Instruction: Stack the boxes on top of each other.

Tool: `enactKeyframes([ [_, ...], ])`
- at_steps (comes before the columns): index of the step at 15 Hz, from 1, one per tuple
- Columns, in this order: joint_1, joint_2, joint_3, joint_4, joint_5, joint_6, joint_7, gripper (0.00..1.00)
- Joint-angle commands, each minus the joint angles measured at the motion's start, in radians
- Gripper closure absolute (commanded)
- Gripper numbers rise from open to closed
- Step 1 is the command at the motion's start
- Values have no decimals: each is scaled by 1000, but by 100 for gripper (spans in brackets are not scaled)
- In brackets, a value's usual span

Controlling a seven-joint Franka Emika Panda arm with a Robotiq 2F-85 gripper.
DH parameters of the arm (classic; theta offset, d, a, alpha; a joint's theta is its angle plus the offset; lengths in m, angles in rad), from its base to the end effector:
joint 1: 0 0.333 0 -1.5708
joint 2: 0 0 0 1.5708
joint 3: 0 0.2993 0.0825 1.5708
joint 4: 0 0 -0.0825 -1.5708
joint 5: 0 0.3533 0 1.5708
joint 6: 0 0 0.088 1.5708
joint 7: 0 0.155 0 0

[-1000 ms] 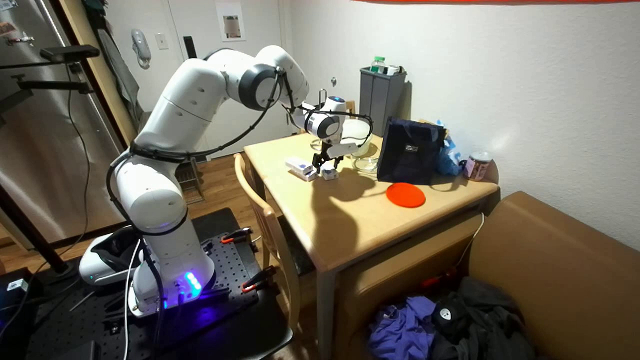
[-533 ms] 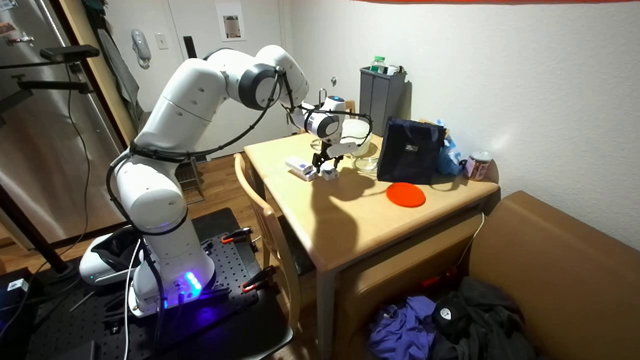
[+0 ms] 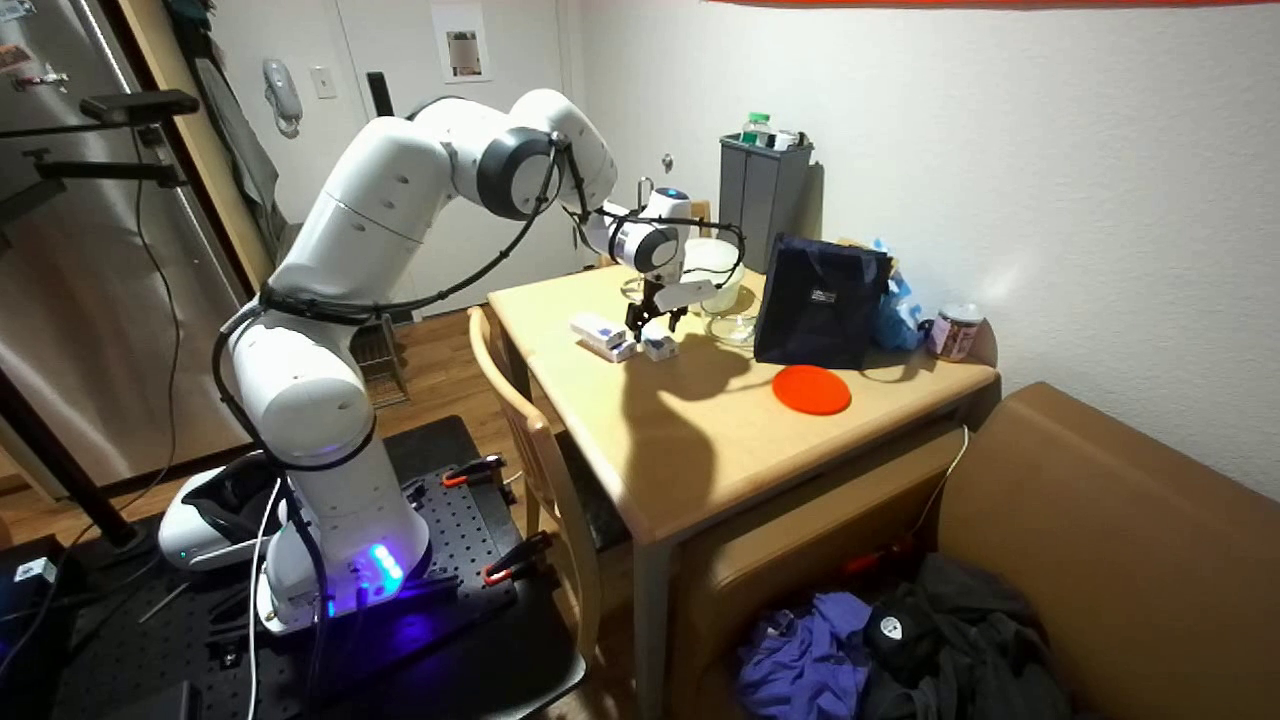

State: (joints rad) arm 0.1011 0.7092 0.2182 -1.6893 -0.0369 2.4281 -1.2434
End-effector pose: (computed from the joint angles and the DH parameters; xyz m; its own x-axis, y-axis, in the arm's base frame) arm 0.6225 0.1952 0.1590 0.0346 0.9917 0.1240 0.9994 -0.0355 0.0050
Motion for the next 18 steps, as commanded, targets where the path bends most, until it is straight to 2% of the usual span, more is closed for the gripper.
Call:
enactKeyframes([
  [1, 8, 15, -8, 35, -29, -17, 34, 0],
  [10, 5, 69, -9, 84, -29, -34, 28, 0],
  [11, 6, 69, -9, 85, -30, -32, 29, 25],
  [12, 7, 69, -10, 84, -31, -32, 30, 26],
  [16, 11, 59, -12, 79, -37, -30, 34, 56],
  [18, 14, 49, -14, 72, -45, -26, 36, 58],
])
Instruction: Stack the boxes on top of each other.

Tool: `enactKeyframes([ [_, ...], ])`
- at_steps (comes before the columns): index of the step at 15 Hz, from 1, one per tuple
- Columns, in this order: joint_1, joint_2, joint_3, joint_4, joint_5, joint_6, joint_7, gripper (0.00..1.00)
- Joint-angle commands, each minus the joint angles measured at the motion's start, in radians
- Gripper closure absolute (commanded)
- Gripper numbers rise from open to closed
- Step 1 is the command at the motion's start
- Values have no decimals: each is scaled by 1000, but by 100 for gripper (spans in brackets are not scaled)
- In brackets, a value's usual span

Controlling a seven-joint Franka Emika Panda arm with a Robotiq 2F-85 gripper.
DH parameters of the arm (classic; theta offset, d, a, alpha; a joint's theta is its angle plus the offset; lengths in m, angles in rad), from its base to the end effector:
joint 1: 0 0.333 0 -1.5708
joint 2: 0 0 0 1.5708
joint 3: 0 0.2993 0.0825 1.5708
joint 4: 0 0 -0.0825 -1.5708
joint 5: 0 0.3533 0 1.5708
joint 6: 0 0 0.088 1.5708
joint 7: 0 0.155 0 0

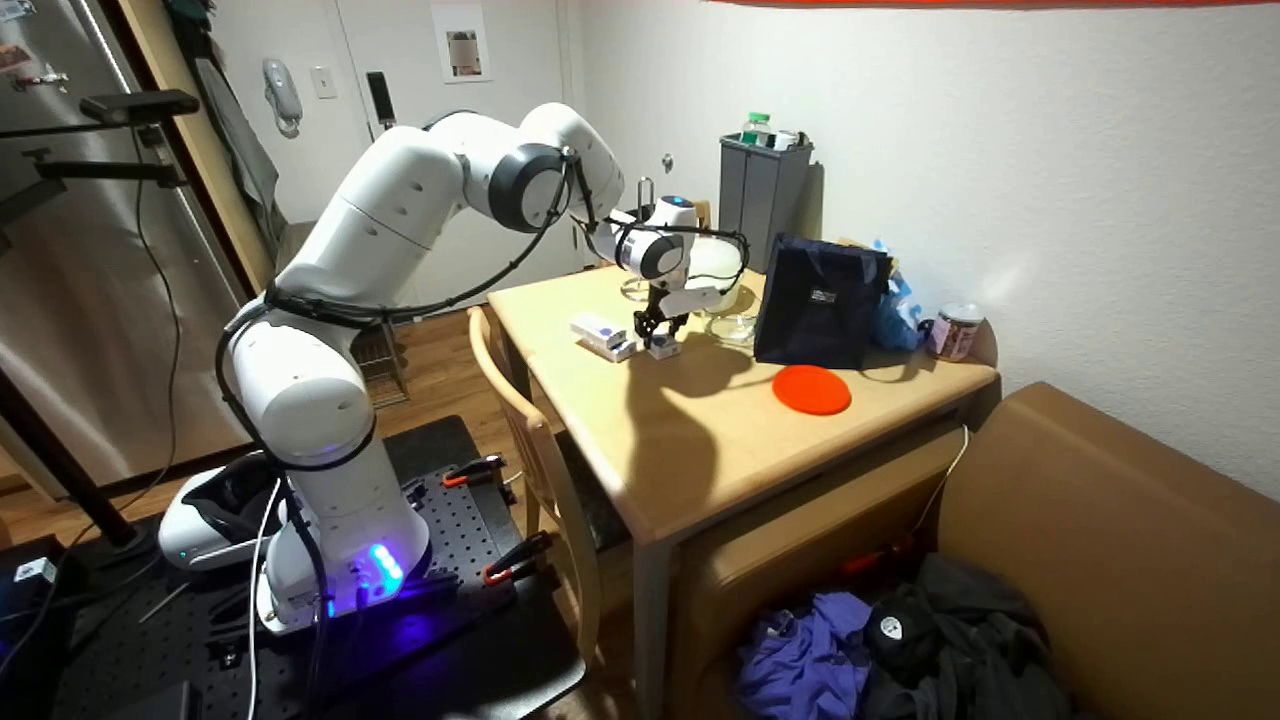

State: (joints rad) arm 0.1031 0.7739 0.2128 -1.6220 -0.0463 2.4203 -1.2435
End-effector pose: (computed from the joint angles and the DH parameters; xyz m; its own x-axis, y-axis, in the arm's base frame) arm 0.6341 0.1939 0.1424 0.0390 0.9917 0.1227 0.9992 -0.0394 0.0006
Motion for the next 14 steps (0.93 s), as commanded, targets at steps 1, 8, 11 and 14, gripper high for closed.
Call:
enactKeyframes([
  [1, 14, -22, -10, 0, -44, -18, 37, 60],
  [8, 51, -106, -16, -55, -115, -8, 78, 61],
  [11, 75, -154, -17, -84, -151, -9, 117, 61],
  [14, 93, -208, -9, -129, -168, -14, 161, 61],
])
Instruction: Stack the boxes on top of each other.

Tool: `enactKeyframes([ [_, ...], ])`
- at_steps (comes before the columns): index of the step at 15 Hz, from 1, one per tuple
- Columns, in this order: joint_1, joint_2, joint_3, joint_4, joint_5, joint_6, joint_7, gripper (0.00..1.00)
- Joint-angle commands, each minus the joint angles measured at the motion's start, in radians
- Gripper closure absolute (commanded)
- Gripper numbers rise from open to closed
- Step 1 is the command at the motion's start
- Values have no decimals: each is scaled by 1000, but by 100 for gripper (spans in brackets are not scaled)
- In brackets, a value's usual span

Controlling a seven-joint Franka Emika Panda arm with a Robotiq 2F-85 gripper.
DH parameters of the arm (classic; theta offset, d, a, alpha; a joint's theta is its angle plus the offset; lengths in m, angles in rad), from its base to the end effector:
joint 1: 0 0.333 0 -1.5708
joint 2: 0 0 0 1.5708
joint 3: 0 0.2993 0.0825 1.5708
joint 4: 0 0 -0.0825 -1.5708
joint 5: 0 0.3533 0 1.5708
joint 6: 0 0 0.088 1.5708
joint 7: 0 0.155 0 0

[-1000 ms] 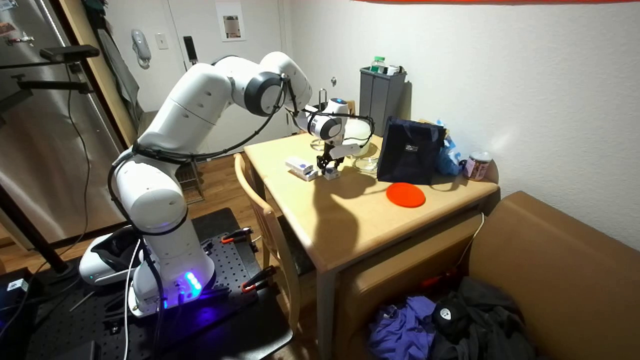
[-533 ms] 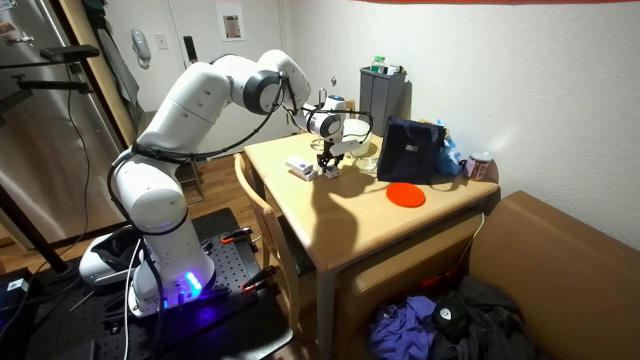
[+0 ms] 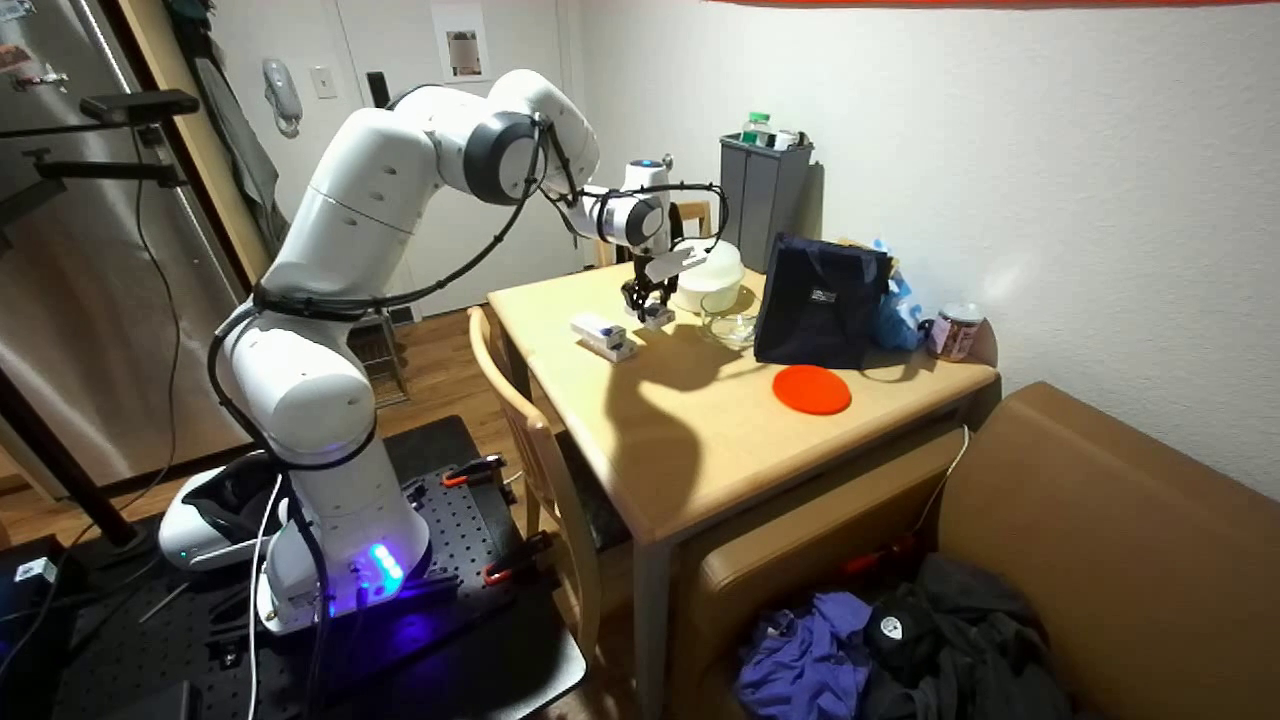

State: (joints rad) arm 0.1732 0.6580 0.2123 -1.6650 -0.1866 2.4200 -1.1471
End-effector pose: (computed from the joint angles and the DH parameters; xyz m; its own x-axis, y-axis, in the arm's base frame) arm 0.6250 0.2336 0.2005 -0.0466 0.9981 0.0391 0.9932 0.0421 0.1088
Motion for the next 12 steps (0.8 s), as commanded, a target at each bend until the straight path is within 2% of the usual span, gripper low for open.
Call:
enactKeyframes([
  [1, 31, -112, -4, -107, -28, -20, 84, 61],
  [12, 71, -267, 64, -345, -6, -16, 248, 61],
])
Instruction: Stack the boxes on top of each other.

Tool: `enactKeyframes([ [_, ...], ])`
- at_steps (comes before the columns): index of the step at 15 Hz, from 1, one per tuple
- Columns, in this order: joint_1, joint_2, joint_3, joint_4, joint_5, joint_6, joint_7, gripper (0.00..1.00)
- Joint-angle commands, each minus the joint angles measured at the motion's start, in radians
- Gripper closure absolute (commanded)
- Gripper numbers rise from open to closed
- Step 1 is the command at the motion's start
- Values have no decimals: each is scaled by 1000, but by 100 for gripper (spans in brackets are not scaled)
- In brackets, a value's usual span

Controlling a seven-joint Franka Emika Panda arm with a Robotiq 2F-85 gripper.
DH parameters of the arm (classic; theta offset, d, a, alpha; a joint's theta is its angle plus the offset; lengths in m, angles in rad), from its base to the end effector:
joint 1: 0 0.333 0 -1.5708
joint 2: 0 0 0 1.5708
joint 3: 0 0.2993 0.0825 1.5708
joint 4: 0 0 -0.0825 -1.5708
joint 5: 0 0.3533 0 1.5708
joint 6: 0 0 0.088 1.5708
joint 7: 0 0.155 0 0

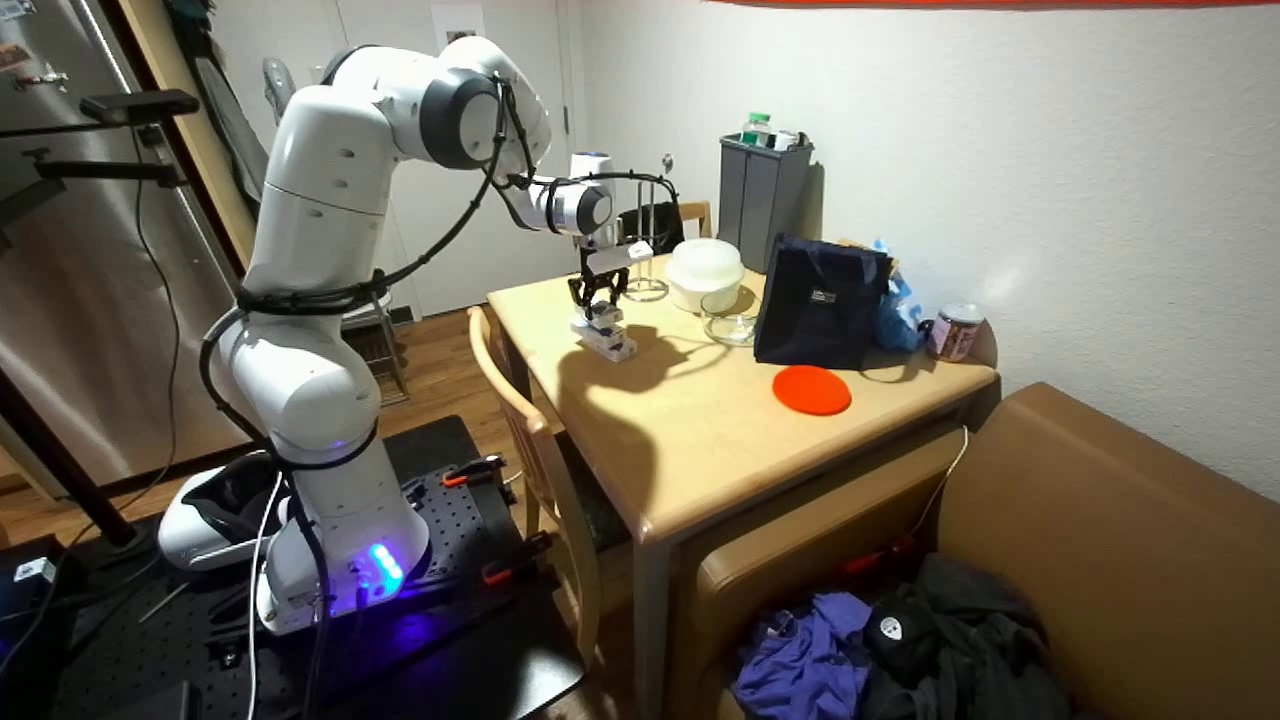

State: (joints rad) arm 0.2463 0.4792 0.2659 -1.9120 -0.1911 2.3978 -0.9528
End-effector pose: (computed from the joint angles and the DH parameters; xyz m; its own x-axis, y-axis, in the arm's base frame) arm 0.5314 0.2868 0.2132 -0.0032 1.0000 0.0072 0.9995 0.0030 0.0301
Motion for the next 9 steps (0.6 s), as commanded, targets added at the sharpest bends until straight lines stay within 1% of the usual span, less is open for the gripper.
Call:
enactKeyframes([
  [1, -4, -100, 15, -114, -1, 7, 61, 61],
  [3, -8, -121, 22, -145, 1, 8, 72, 61],
  [5, -16, -133, 27, -169, 0, 20, 46, 61],
  [9, -31, -129, 22, -172, -10, 41, 2, 61],
])
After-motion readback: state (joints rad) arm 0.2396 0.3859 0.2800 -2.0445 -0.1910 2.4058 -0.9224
